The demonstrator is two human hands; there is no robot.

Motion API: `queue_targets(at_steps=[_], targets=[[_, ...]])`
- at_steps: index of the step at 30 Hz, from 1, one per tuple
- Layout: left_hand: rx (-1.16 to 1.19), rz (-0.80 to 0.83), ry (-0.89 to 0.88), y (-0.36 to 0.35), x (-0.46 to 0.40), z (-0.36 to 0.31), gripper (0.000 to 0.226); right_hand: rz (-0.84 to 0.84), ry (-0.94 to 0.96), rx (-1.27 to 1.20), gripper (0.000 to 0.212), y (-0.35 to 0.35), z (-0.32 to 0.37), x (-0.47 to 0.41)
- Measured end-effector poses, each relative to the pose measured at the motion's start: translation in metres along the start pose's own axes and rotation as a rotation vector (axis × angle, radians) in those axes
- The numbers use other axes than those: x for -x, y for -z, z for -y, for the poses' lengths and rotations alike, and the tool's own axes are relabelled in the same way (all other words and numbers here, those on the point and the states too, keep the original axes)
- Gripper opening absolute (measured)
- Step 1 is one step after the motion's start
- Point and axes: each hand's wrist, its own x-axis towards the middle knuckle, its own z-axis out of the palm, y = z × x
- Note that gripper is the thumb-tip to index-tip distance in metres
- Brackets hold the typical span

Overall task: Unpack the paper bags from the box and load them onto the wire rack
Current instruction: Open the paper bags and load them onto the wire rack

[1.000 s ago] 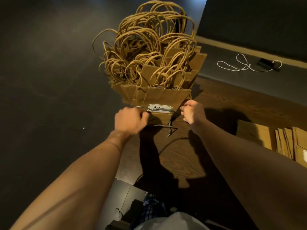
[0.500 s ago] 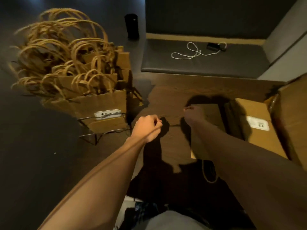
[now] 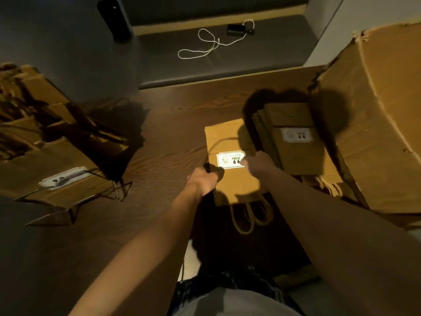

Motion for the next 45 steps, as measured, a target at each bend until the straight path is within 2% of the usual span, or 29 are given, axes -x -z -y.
queue_targets(at_steps=[2,10,13,17,19,23,26,29,32,35,38,40,42,44,45], targets=[[0.031,0.022,0.010,-0.012,-0.011,0.001,0.071,0.012,-0.024,-0.003,0.033,0.004,-0.007,-0.007],[0.107,0.012,0.009,-0.022,0.008,-0.023,0.033,0.048,-0.055,0.105,0.034,0.012,-0.009,-0.017],[0.057,-0.004,0.016,-0.020,0.007,-0.022,0.032,0.037,-0.053,0.169,0.031,0.010,-0.007,-0.015],[0.054,0.008,0.037,-0.013,0.010,-0.024,0.030,0.005,-0.023,0.222,0.016,0.011,-0.004,-0.009],[0.076,0.016,0.039,-0.010,0.011,-0.025,0.035,0.036,0.005,0.253,0.019,0.008,-0.003,-0.007],[0.086,0.031,0.035,-0.002,0.012,-0.023,0.046,0.055,0.092,0.013,0.028,0.007,0.004,-0.004],[0.097,0.058,0.031,0.009,0.012,-0.023,0.038,0.096,0.198,0.023,0.031,0.014,0.016,0.002],[0.103,-0.016,-0.022,0.026,0.012,-0.025,0.039,0.050,0.278,0.117,0.031,0.014,0.031,0.004],[0.103,-0.024,-0.083,0.040,0.018,-0.027,0.019,-0.039,0.285,0.286,0.030,0.010,0.037,0.008],[0.035,-0.014,-0.121,0.051,0.020,-0.023,0.013,-0.175,0.317,0.400,0.026,0.005,0.038,0.012],[0.020,-0.022,-0.106,0.061,0.021,-0.020,0.024,-0.245,0.364,0.457,0.021,0.000,0.043,0.021],[-0.020,-0.075,-0.139,0.067,0.025,-0.020,0.033,-0.208,0.385,0.482,0.021,-0.002,0.049,0.026],[-0.159,-0.245,-0.257,0.076,0.030,-0.020,0.053,-0.156,0.442,0.574,0.024,-0.003,0.060,0.032],[-0.385,-0.438,-0.457,0.088,0.042,-0.023,0.073,-0.104,0.529,0.773,0.025,-0.003,0.075,0.040],[-0.518,-0.478,-0.538,0.095,0.048,-0.025,0.079,-0.076,0.581,0.879,0.022,-0.004,0.085,0.046]])
